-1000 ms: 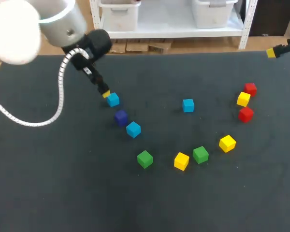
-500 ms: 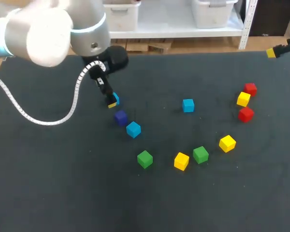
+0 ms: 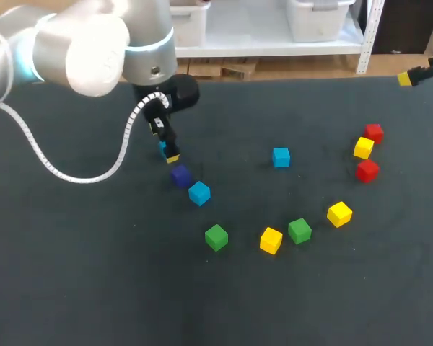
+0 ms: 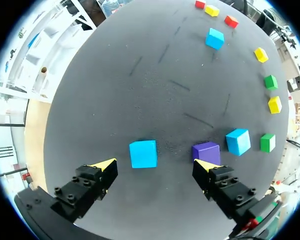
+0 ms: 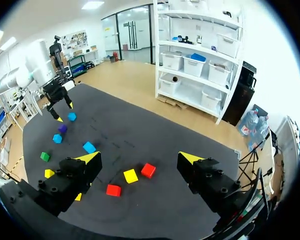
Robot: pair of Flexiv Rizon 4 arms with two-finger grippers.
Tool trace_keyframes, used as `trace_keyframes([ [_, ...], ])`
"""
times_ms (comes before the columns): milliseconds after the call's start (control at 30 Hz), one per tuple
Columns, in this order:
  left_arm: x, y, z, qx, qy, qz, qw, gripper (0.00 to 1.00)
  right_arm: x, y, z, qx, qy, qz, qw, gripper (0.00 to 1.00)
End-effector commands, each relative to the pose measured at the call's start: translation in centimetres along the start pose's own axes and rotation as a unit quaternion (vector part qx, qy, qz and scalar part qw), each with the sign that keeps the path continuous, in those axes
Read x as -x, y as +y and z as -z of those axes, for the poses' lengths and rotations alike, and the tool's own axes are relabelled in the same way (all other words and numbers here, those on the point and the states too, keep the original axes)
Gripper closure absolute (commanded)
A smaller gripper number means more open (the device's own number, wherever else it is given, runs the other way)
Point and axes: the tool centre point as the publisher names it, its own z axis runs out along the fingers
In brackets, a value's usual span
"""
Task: Place the blue cubes, place green cubes on the blue cubes, place the yellow cubes on the green cubes, then place the red cubes on the yellow cubes, and place purple cube on the red cubes.
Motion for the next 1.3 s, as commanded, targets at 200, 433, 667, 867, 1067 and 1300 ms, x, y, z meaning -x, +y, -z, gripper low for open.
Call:
trace_keyframes([
  [200,0.5,0.8,-1.3,-0.020,0.032,-0.003,0.999,0.00,0.0,0.0,0.0,-0.001,0.001,0.000,1.000,0.00],
  [433,0.5,0.7,-2.2,-0.026,0.039,-0.005,0.999,0.21,0.0,0.0,0.0,-0.001,0.001,0.000,1.000,0.00],
  [667,0.7,0.8,-2.4,-0.021,0.039,-0.002,0.999,0.57,0.0,0.0,0.0,-0.001,0.001,0.000,1.000,0.00],
  [867,0.8,1.0,-2.2,-0.017,0.034,-0.001,0.999,0.85,0.0,0.0,0.0,-0.001,0.001,0.000,1.000,0.00],
  [1067,1.2,0.8,-0.3,-0.011,0.025,-0.036,0.999,1.00,0.0,0.0,0.0,-0.001,0.001,0.000,1.000,0.00],
  [1300,3.3,-1.0,4.4,-0.017,-0.017,-0.104,0.994,1.00,0.0,0.0,0.0,-0.001,0.001,0.000,1.000,0.00],
])
